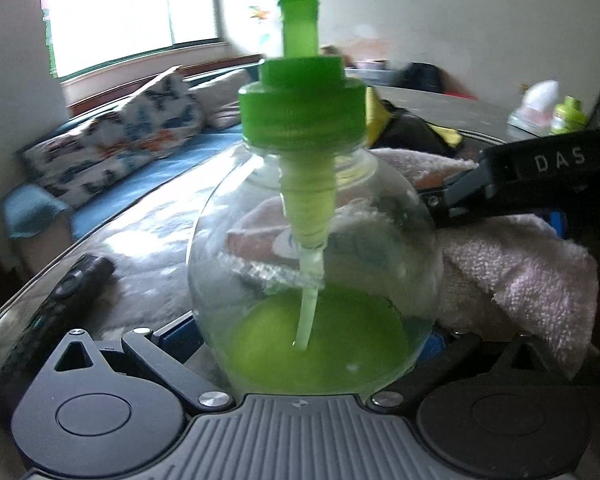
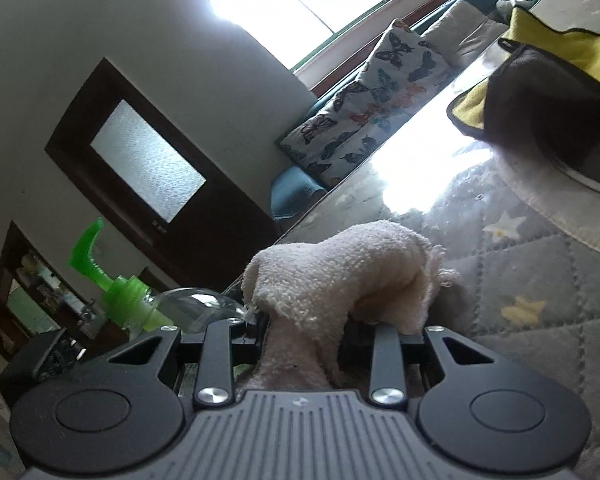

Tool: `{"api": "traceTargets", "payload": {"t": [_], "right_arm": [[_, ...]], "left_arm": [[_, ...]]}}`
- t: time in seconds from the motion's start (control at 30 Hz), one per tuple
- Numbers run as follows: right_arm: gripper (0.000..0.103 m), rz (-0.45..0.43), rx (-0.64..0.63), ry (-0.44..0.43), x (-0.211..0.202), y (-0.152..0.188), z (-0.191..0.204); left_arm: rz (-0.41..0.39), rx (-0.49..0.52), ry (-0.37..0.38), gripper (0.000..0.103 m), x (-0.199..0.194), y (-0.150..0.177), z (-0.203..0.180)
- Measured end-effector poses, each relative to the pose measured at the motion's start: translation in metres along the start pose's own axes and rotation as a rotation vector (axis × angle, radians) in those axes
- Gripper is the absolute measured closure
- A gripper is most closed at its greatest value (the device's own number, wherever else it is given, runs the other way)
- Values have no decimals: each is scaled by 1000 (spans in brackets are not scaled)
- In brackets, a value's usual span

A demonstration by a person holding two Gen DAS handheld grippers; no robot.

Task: Clean container
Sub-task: 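Continue rubbing the bottle with the towel in the right gripper, then wipe the bottle's shoulder below the pump with the towel, right gripper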

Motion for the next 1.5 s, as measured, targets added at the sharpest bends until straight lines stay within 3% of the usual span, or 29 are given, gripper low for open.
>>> {"api": "traceTargets", "payload": {"t": [0.27, 0.33, 0.47, 0.63, 0.67, 0.7, 0.87, 0.97, 1.17, 1.23, 1.37, 1.5], "right_arm": [[71, -99, -37, 123, -14, -2, 1], [71, -122, -35, 150, -18, -2, 0], [70, -135, -15, 154, -20, -3, -3], [69, -136, 0, 150, -20, -5, -4], [69, -135, 2, 148, -22, -6, -5], [69, -131, 5, 145, -22, -6, -7], [67, -122, 10, 143, -20, -8, -8], [67, -120, 13, 139, -19, -8, -8], [67, -121, 25, 133, -18, -8, -12], [67, -121, 25, 131, -18, -8, -12], [68, -118, 33, 125, -17, -8, -13], [69, -113, 37, 116, -15, -8, -14]], "left_arm": [[-13, -155, -168, 0, -18, -5, -17], [-3, -233, -202, 0, -21, -10, -16], [21, -370, -263, 0, -22, -12, -14], [-4, -412, -321, 1, -18, -18, -22], [-10, -414, -330, 8, -18, -16, -24], [-8, -413, -321, 14, -17, -17, -22], [-14, -360, -265, 15, -15, -16, -16], [-25, -285, -182, 15, -15, -14, -11], [-112, 57, 40, 15, -20, -11, -10], [-119, 127, 115, 15, -19, -10, -5], [-89, 156, 266, 15, -10, -16, 15], [-76, 102, 271, 15, -2, -19, 26]]}}
Point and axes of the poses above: each gripper's, at about its wrist camera, not at the fingertips, and x roughly the way its jaws point, z to its left, y to its underside, the point moved 1 cm from there along x, roughly the way its jaws point, and after that the axes turned 1 degree about -z, right-handed, at the moved point
